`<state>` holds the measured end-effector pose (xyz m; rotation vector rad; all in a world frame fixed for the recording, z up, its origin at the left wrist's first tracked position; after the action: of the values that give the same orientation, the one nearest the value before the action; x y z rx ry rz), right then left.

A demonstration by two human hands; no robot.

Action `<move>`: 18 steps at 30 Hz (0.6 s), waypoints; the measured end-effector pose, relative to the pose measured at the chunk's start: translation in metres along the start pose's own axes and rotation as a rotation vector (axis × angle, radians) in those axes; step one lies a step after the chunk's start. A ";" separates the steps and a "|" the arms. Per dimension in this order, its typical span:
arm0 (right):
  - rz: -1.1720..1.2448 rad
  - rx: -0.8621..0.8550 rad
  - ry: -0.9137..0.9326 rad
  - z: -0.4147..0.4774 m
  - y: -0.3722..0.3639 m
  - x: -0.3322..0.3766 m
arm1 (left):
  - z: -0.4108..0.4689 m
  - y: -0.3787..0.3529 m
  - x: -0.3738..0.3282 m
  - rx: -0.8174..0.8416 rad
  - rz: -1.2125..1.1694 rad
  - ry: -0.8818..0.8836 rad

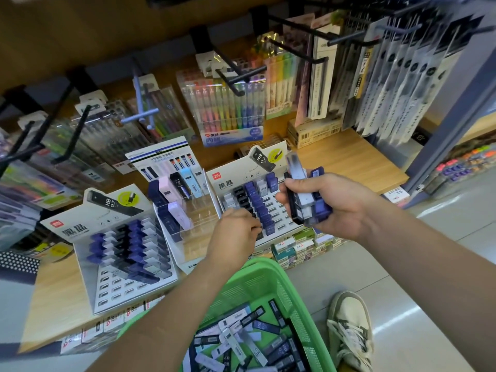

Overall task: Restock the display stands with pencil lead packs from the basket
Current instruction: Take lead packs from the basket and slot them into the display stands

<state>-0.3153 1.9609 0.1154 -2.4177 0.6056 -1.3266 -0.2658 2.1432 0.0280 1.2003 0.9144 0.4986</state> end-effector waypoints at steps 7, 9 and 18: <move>0.069 -0.067 0.035 0.001 -0.005 -0.004 | -0.011 0.041 -0.044 -0.047 -0.990 0.332; 0.060 -0.064 0.050 0.002 -0.008 -0.006 | -0.016 0.050 -0.059 0.011 -1.094 0.318; -0.158 -0.225 0.143 0.002 -0.004 -0.003 | -0.026 0.054 -0.063 -0.156 -1.185 0.406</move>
<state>-0.3143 1.9660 0.1136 -2.6116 0.6424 -1.5839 -0.3155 2.1274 0.0982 0.2594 1.6951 -0.1705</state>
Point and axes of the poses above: each hand's wrist, its own z-axis towards the middle knuckle, its own y-axis out of the back of the hand, x = y × z, the point moved 1 cm from there along z, towards the middle knuckle, and after that the axes turned 2 degrees about x, right-handed, at the moved point
